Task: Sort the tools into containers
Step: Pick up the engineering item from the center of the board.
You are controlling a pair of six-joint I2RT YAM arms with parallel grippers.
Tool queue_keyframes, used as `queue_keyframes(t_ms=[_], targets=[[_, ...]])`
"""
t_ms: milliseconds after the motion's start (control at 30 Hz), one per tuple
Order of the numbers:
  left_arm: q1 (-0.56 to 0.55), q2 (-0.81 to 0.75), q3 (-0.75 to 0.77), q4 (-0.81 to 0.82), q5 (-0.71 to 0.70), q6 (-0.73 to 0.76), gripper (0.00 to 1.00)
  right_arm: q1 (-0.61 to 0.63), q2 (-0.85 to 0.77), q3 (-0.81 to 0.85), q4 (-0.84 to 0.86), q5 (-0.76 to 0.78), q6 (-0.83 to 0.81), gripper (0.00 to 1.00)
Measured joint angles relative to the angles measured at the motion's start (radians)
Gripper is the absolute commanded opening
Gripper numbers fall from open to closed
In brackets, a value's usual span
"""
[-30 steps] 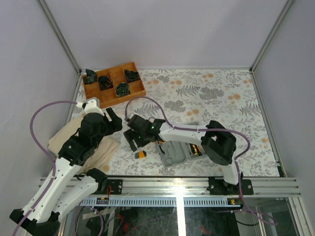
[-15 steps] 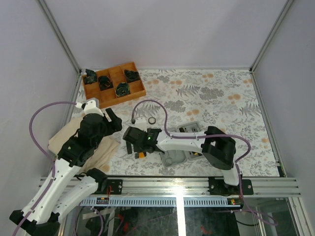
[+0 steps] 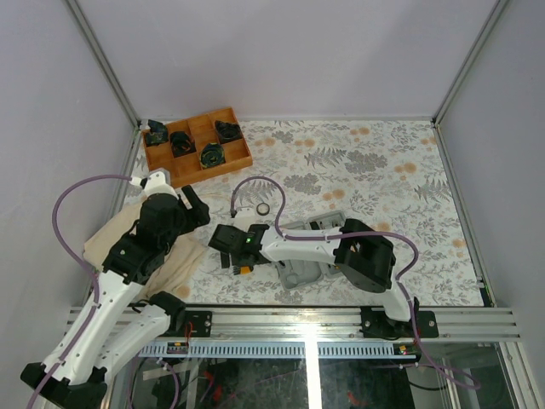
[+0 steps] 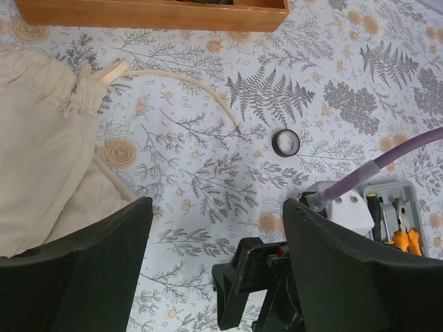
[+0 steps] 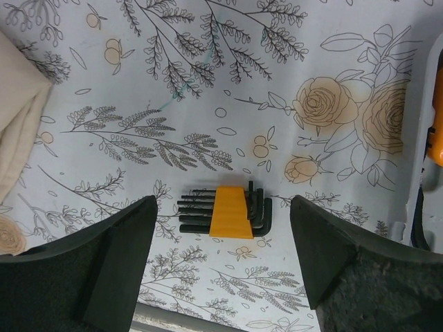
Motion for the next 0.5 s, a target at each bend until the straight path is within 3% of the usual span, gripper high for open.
queue_keyframes(t_ms=[500], targets=[[0.027, 0.000, -0.001, 0.003, 0.018, 0.001, 0.75, 0.031, 0.063, 0.072, -0.095, -0.002, 0.003, 0.82]])
